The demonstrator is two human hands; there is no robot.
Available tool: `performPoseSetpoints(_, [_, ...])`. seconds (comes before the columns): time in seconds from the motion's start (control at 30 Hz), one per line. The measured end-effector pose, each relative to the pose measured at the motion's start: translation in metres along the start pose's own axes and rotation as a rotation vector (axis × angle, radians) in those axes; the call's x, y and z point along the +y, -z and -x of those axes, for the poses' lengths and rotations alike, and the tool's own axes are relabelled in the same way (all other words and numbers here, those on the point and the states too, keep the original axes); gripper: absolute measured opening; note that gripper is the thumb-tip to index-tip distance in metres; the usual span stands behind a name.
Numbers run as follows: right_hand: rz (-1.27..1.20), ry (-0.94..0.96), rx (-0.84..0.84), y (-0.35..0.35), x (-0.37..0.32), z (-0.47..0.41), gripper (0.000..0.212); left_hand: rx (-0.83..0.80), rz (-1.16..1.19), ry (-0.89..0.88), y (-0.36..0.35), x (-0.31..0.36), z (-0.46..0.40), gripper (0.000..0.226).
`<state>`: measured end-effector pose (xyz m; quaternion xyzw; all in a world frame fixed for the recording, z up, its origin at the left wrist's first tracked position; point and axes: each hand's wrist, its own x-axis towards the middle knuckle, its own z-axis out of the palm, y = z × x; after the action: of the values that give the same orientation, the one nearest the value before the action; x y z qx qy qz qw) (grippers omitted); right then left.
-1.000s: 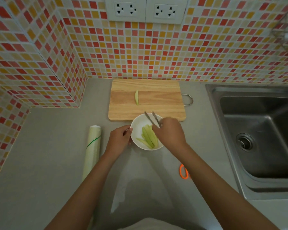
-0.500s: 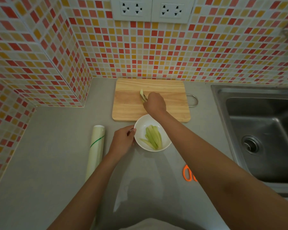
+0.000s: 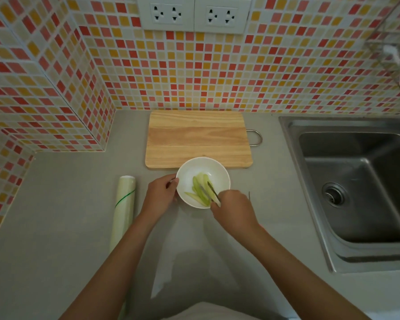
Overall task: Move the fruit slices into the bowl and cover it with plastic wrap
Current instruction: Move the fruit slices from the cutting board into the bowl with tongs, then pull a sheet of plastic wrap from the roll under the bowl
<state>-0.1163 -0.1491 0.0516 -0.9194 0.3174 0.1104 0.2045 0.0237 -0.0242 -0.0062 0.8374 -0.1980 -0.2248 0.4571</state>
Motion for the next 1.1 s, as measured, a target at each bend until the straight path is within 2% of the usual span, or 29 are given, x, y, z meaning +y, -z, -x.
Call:
performPoseSetpoints(0.07, [0.036, -0.022, 0.054, 0.002, 0.001, -0.002, 0.031, -0.005, 0.0, 0.001, 0.0, 0.0, 0.0, 0.026])
performPoseSetpoints(0.13, [0.011, -0.05, 0.203, 0.012, 0.003, -0.01, 0.035, -0.006, 0.012, 0.006, 0.0, -0.001, -0.001, 0.025])
performPoseSetpoints(0.2, [-0.068, -0.112, 0.353, 0.026, 0.007, -0.03, 0.035, -0.006, 0.03, 0.015, 0.0, -0.002, -0.001, 0.024])
performPoseSetpoints(0.27, [-0.171, -0.199, 0.409, 0.039, 0.012, -0.064, 0.035, -0.007, 0.047, 0.026, -0.001, -0.002, -0.001, 0.024])
performPoseSetpoints(0.5, [-0.102, -0.305, 0.307, 0.032, 0.028, -0.171, 0.024, -0.01, 0.058, 0.02, -0.001, -0.005, -0.002, 0.025])
performPoseSetpoints(0.8, [0.01, -0.305, 0.272, 0.019, 0.035, -0.196, 0.03, 0.0, 0.061, 0.017, -0.002, -0.007, -0.004, 0.025])
performPoseSetpoints(1.0, [-0.101, -0.282, 0.338, 0.03, 0.039, -0.168, 0.048, 0.002, 0.088, 0.021, -0.002, -0.01, -0.004, 0.025])
performPoseSetpoints(1.1, [-0.321, -0.221, 0.302, 0.02, 0.045, -0.127, 0.048, -0.005, 0.085, 0.022, -0.001, -0.012, -0.001, 0.024])
